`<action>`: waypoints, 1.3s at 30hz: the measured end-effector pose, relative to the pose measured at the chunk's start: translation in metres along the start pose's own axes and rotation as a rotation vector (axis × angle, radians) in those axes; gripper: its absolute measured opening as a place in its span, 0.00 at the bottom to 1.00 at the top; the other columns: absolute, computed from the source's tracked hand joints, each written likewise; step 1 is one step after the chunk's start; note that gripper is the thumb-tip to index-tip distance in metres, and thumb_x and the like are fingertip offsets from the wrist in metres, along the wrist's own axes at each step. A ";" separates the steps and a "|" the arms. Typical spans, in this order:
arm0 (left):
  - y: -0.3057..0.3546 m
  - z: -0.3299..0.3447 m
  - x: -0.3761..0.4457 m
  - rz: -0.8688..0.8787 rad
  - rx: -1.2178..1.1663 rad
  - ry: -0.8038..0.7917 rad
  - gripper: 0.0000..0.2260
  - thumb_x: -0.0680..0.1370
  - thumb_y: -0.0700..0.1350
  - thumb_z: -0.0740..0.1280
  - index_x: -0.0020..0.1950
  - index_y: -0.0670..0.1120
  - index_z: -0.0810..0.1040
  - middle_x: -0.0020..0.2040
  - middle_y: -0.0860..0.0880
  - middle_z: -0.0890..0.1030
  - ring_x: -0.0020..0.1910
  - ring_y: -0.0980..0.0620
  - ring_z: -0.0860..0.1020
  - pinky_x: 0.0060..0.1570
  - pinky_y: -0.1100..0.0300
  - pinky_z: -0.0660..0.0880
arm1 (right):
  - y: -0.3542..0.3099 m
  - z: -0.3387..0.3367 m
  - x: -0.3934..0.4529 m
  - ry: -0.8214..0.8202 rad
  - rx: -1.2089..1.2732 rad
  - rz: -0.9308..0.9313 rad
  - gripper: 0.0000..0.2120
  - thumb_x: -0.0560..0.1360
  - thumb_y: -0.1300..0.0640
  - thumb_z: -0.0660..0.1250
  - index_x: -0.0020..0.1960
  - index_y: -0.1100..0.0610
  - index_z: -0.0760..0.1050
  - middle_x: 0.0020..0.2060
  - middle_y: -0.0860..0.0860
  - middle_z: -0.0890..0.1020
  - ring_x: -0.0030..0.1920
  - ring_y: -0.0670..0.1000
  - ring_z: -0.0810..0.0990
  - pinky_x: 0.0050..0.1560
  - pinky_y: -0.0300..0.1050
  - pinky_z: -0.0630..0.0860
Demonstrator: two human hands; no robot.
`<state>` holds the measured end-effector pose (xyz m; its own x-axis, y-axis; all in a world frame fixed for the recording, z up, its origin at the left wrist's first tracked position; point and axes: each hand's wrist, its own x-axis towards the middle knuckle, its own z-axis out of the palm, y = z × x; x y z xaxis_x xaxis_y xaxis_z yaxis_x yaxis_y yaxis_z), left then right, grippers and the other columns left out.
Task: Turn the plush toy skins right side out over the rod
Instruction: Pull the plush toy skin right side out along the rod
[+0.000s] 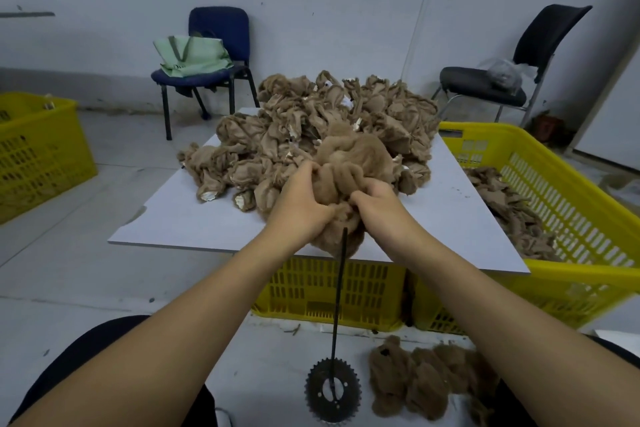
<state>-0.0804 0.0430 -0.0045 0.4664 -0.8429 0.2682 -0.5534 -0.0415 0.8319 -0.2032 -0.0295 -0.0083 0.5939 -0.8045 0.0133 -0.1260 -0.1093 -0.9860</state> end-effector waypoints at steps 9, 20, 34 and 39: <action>0.011 -0.013 -0.009 0.196 0.121 0.097 0.18 0.70 0.30 0.68 0.56 0.46 0.73 0.55 0.48 0.76 0.54 0.50 0.74 0.51 0.49 0.77 | -0.006 -0.011 -0.003 0.032 -0.263 -0.084 0.04 0.72 0.66 0.70 0.45 0.60 0.76 0.34 0.49 0.80 0.35 0.45 0.79 0.31 0.37 0.77; 0.017 -0.003 -0.035 0.446 0.587 0.380 0.17 0.67 0.30 0.71 0.53 0.41 0.75 0.52 0.41 0.73 0.50 0.41 0.72 0.46 0.49 0.67 | 0.010 -0.005 -0.031 0.201 -0.063 -0.184 0.05 0.73 0.60 0.75 0.46 0.61 0.82 0.41 0.55 0.84 0.44 0.50 0.84 0.45 0.48 0.82; 0.001 -0.004 -0.019 0.280 0.585 0.093 0.12 0.77 0.53 0.70 0.58 0.51 0.78 0.52 0.56 0.67 0.61 0.51 0.66 0.55 0.57 0.53 | 0.014 0.007 -0.031 -0.009 0.494 -0.037 0.11 0.83 0.64 0.60 0.59 0.67 0.78 0.52 0.60 0.85 0.55 0.56 0.85 0.52 0.44 0.81; 0.005 -0.008 -0.022 0.350 0.590 0.161 0.02 0.77 0.42 0.70 0.49 0.48 0.80 0.47 0.57 0.67 0.56 0.50 0.70 0.51 0.58 0.51 | 0.012 0.006 -0.035 -0.047 0.506 -0.065 0.11 0.82 0.62 0.62 0.60 0.65 0.79 0.53 0.59 0.85 0.56 0.54 0.84 0.53 0.43 0.81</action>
<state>-0.0881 0.0655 -0.0023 0.2634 -0.7721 0.5783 -0.9503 -0.1046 0.2931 -0.2204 0.0010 -0.0221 0.6242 -0.7769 0.0817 0.3065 0.1474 -0.9404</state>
